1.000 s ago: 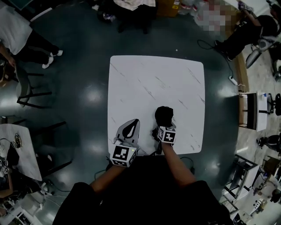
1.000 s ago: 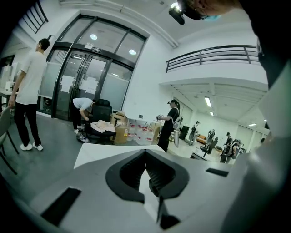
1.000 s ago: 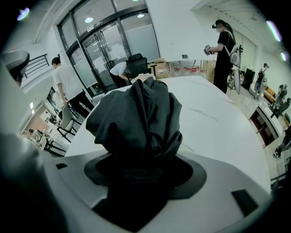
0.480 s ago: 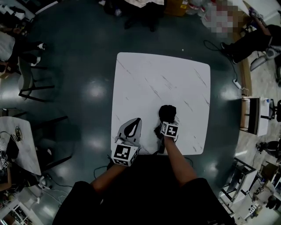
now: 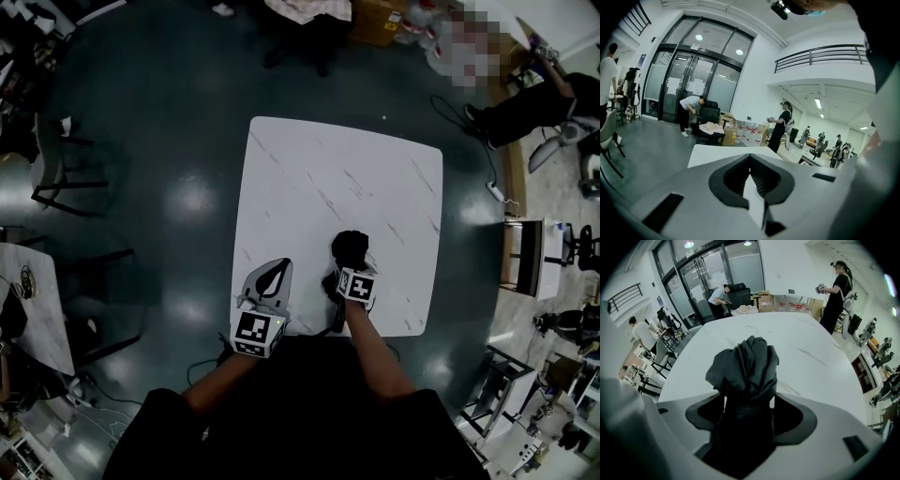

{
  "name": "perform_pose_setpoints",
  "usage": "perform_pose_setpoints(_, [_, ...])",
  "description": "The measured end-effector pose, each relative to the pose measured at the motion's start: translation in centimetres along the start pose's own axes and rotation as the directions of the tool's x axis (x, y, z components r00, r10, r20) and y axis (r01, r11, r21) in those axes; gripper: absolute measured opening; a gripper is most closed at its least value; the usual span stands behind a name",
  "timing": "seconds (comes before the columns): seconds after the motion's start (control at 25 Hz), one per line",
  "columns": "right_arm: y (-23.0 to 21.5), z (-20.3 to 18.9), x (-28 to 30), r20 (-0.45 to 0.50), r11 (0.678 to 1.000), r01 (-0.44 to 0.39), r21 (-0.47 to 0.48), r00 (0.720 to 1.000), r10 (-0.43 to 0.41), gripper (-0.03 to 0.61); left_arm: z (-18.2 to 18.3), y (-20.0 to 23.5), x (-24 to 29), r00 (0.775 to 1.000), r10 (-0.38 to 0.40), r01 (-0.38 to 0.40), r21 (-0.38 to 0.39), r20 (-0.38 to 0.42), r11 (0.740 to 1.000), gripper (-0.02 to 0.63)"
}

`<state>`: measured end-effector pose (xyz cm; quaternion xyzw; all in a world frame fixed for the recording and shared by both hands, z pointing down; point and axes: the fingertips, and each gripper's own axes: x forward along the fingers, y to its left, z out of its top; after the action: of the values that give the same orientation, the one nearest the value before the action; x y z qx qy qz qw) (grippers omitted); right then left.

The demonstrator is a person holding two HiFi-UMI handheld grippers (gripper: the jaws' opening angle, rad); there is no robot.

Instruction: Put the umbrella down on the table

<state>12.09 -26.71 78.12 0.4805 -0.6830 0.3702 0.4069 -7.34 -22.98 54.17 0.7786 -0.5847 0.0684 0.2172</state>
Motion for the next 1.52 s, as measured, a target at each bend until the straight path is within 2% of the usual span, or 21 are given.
perform_pose_setpoints(0.16, [0.5, 0.9, -2.6, 0.066, 1.000, 0.007, 0.003, 0.998, -0.007, 0.333, 0.4, -0.1, -0.6, 1.000, -0.026, 0.027, -0.011, 0.016, 1.000, 0.008])
perform_pose_setpoints(0.28, [1.2, 2.5, -5.4, 0.166, 1.000, 0.015, 0.017, 0.986, -0.017, 0.333, 0.8, -0.3, -0.8, 0.997, -0.070, 0.070, -0.006, 0.022, 0.998, 0.008])
perform_pose_setpoints(0.52, [3.9, 4.6, -13.1, 0.334, 0.997, 0.016, 0.070, 0.942, -0.038, 0.330, 1.6, -0.9, -2.1, 0.984, -0.175, 0.175, 0.002, 0.026, 0.985, 0.008])
perform_pose_setpoints(0.64, [4.5, 4.8, -16.5, 0.411, 0.995, 0.028, 0.096, 0.909, -0.065, 0.308, 0.3, -1.4, -1.5, 0.972, -0.235, 0.235, 0.021, 0.002, 0.972, 0.008])
perform_pose_setpoints(0.72, [5.2, 4.5, -18.9, 0.462, 0.993, 0.027, 0.111, 0.884, -0.076, 0.283, -0.1, -1.9, -1.4, 0.963, -0.268, 0.268, 0.032, 0.000, 0.963, 0.008])
perform_pose_setpoints(0.8, [6.0, 4.2, -21.6, 0.531, 0.993, 0.007, 0.122, 0.845, -0.071, 0.237, 0.3, -3.0, -1.6, 0.954, -0.301, 0.300, 0.055, 0.012, 0.952, 0.008])
perform_pose_setpoints(0.88, [6.8, 3.6, -24.1, 0.599, 0.992, -0.030, 0.122, 0.799, -0.050, 0.153, 0.9, -4.5, -2.3, 0.944, -0.330, 0.327, 0.069, 0.029, 0.942, 0.008])
perform_pose_setpoints(1.0, [8.2, 2.2, -27.0, 0.656, 0.995, -0.066, 0.081, 0.754, -0.004, 0.065, 1.5, -7.0, -3.8, 0.931, -0.362, 0.356, 0.089, 0.054, 0.930, 0.008])
perform_pose_setpoints(1.08, [9.1, 1.3, -28.8, 0.685, 0.997, -0.074, 0.033, 0.728, 0.032, 0.021, 1.7, -9.1, -5.2, 0.923, -0.378, 0.366, 0.132, 0.076, 0.921, 0.008])
perform_pose_setpoints(1.2, [9.9, -0.3, -32.1, 0.737, 0.997, -0.072, -0.036, 0.671, 0.074, 0.017, 1.6, -13.4, -8.1, 0.904, -0.413, 0.378, 0.243, 0.110, 0.893, 0.008])
perform_pose_setpoints(1.24, [10.0, -1.1, -33.3, 0.754, 0.996, -0.073, -0.051, 0.651, 0.087, 0.017, 1.4, -14.9, -9.2, 0.898, -0.424, 0.385, 0.256, 0.116, 0.887, 0.008])
perform_pose_setpoints(1.36, [9.8, -4.1, -36.9, 0.790, 0.993, -0.088, -0.077, 0.603, 0.115, 0.017, 0.1, -19.2, -12.5, 0.895, -0.428, 0.394, 0.230, 0.125, 0.890, 0.008])
perform_pose_setpoints(1.52, [9.5, -9.4, -40.7, 0.816, 0.991, -0.092, -0.102, 0.562, 0.136, 0.017, -2.5, -22.9, -17.5, 0.914, -0.379, 0.350, 0.193, 0.147, 0.917, 0.008])
